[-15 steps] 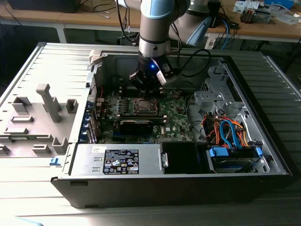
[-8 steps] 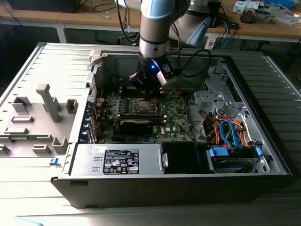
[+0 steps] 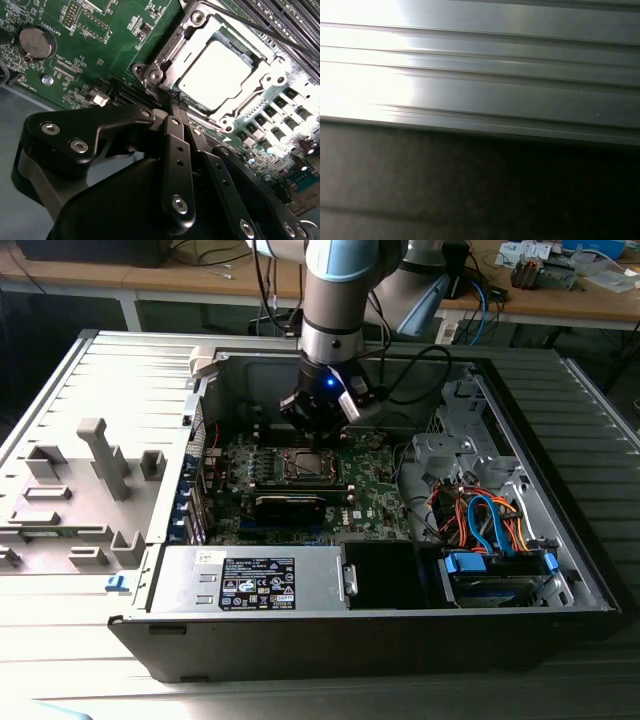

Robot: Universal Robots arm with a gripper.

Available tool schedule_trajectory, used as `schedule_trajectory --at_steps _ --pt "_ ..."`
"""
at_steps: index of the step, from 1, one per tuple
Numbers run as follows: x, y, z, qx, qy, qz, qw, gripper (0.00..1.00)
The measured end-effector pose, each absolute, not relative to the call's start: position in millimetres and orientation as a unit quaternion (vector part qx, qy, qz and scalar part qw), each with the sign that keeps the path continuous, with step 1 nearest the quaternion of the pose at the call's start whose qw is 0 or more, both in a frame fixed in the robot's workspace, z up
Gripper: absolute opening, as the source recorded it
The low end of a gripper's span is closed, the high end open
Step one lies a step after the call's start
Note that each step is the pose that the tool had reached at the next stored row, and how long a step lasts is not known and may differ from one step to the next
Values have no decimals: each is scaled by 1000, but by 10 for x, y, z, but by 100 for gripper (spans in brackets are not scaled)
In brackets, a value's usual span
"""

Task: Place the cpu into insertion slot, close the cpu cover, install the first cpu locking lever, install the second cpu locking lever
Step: 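Install the first cpu locking lever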

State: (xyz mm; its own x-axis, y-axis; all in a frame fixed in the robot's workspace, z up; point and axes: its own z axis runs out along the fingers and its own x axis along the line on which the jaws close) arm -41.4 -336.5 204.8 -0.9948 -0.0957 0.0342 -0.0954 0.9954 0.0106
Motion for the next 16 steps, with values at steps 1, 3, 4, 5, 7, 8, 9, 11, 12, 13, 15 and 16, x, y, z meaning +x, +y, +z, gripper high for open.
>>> schedule_trajectory --at_steps 1,3,4,5,7,8,9,11,12,13,15,16 --pt "-403 -3366 2049 48 -999 -4 17 11" --pt "-388 -3367 2048 48 -999 -4 17 11" --pt "-381 -3367 2048 48 -999 -4 17 11" --pt "-366 -3367 2048 48 -999 -4 17 11" --pt "-340 -3367 2048 48 -999 -4 17 11" --pt "-319 -3367 2047 48 -999 -4 17 11" --pt "-308 -3367 2047 48 -999 -4 17 11" --pt "-305 -3367 2045 48 -999 -4 17 11" --pt "-305 -3367 2044 48 -999 -4 17 11" --pt "-305 -3367 2043 48 -999 -4 17 11" --pt "-304 -3366 2037 48 -999 -5 17 11" --pt "-304 -3365 2031 48 -999 -5 17 11"
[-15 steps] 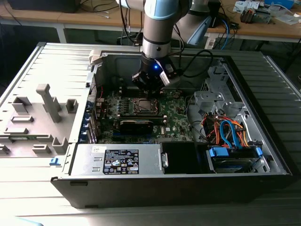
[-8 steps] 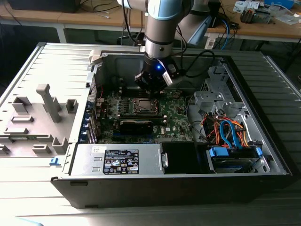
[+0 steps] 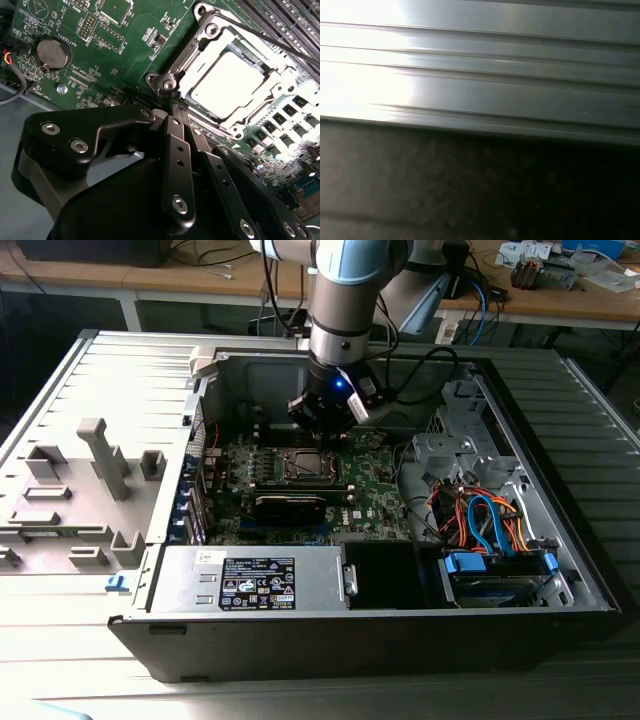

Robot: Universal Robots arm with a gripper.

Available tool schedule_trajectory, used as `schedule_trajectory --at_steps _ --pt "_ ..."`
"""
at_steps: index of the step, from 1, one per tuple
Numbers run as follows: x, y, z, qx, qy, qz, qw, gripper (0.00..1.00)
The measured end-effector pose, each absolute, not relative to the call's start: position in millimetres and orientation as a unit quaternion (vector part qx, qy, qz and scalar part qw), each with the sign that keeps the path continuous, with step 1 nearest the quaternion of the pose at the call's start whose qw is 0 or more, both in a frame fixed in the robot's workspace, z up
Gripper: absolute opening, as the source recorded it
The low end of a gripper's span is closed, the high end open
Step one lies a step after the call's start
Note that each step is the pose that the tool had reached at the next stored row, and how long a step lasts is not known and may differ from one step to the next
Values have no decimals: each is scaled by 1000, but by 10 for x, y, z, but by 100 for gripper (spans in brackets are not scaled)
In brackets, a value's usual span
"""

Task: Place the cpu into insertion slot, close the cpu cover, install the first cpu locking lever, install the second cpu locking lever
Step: 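Install the first cpu locking lever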

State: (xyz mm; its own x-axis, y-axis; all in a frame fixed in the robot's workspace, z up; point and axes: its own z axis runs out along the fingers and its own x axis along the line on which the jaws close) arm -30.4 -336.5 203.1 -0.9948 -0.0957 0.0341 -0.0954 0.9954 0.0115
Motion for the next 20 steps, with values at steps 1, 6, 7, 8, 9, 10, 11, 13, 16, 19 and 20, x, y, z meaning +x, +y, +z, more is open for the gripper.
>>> schedule_trajectory --at_steps 1,6,7,8,9,10,11,13,16,19,20 --pt "-304 -3366 2029 48 -999 -5 17 11" --pt "-312 -3362 2025 48 -999 -8 17 11" --pt "-323 -3360 2026 48 -999 -9 17 11" --pt "-332 -3360 2030 48 -999 -9 16 11" --pt "-344 -3359 2055 48 -999 -9 14 11" --pt "-349 -3360 2085 48 -999 -9 14 11" --pt "-350 -3360 2107 48 -999 -9 13 11" --pt "-350 -3360 2154 48 -999 -9 13 11" --pt "-351 -3372 2188 48 -999 -9 13 11" --pt "-350 -3409 2189 48 -999 -9 13 11" --pt "-351 -3417 2189 48 -999 -9 13 11"
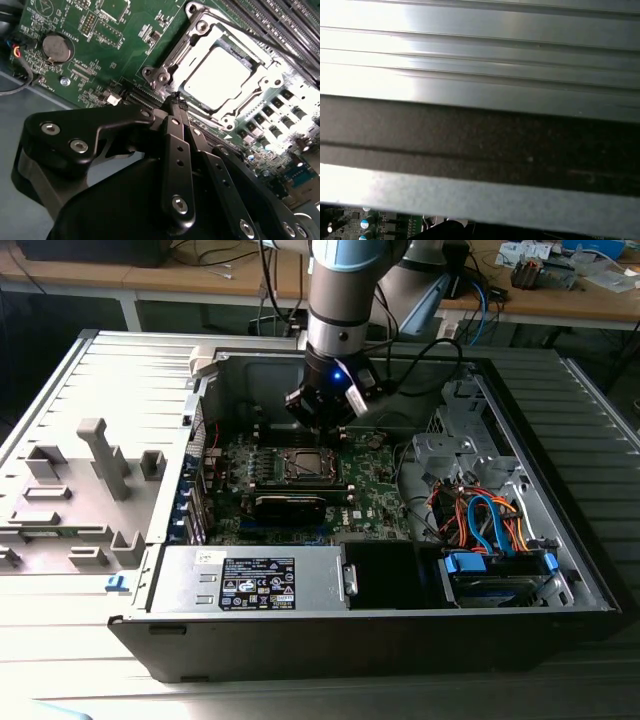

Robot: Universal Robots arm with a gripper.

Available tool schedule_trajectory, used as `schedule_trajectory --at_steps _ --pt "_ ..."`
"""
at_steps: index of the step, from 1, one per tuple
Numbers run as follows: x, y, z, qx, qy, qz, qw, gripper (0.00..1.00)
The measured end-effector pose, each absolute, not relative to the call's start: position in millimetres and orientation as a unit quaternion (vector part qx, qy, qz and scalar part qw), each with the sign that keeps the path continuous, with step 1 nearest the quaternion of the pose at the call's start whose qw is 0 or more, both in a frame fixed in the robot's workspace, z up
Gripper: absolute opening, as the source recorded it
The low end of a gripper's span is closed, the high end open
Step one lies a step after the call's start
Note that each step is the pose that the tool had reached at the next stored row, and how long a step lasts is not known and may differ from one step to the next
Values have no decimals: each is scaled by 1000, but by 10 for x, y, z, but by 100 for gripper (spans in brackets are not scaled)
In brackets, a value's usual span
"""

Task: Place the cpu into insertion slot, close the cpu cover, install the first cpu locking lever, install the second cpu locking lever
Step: 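Install the first cpu locking lever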

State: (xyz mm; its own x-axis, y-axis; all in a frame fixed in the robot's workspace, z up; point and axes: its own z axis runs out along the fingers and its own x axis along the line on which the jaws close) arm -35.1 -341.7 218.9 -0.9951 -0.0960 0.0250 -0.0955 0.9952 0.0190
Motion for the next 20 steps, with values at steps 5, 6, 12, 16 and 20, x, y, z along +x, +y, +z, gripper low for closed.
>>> schedule_trajectory --at_steps 5,6,12,16,20 --pt "-351 -3464 2189 48 -999 -9 13 11" --pt "-350 -3467 2189 48 -999 -9 13 11" --pt "-351 -3492 2189 48 -999 -9 13 11" --pt "-351 -3507 2188 48 -999 -9 13 11" --pt "-350 -3531 2188 48 -999 -9 13 11"
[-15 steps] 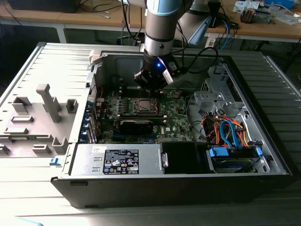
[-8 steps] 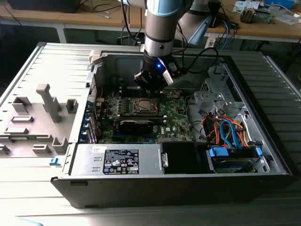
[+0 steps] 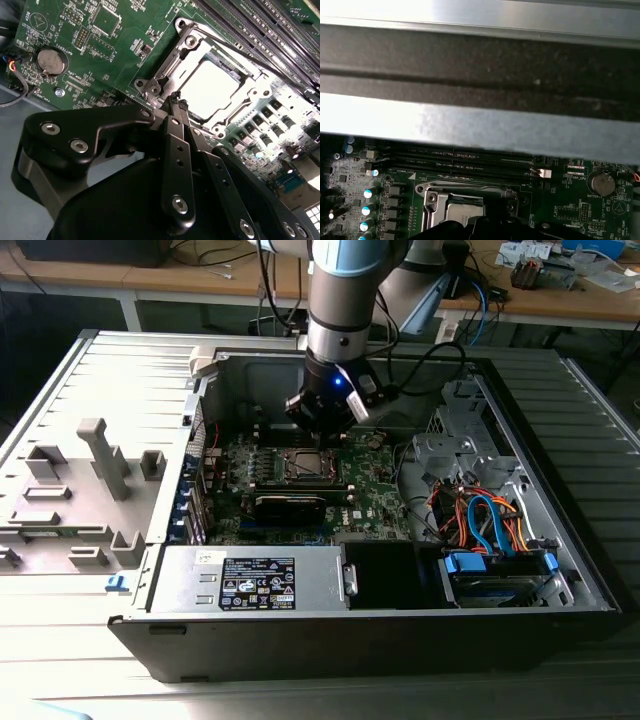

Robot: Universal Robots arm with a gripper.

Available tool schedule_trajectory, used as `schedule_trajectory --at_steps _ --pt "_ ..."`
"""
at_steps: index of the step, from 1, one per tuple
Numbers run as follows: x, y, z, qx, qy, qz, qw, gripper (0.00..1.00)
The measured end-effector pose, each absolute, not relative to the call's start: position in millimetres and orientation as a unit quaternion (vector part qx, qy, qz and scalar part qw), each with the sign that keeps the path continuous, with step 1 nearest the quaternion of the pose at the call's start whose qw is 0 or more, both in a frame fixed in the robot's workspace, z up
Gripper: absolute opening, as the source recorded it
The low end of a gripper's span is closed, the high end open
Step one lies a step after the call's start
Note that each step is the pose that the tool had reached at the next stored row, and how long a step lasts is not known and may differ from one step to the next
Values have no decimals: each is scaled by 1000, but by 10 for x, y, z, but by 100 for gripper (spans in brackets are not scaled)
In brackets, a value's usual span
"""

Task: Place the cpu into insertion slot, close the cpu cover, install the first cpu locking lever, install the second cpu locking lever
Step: 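Install the first cpu locking lever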

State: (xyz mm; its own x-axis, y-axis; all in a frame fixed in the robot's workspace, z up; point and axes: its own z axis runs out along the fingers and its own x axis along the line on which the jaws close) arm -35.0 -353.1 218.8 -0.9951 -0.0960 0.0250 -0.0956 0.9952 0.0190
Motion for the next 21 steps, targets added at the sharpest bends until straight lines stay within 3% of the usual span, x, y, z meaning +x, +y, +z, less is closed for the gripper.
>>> schedule_trajectory --at_steps 21 --pt "-350 -3742 2207 48 -999 -9 13 11"
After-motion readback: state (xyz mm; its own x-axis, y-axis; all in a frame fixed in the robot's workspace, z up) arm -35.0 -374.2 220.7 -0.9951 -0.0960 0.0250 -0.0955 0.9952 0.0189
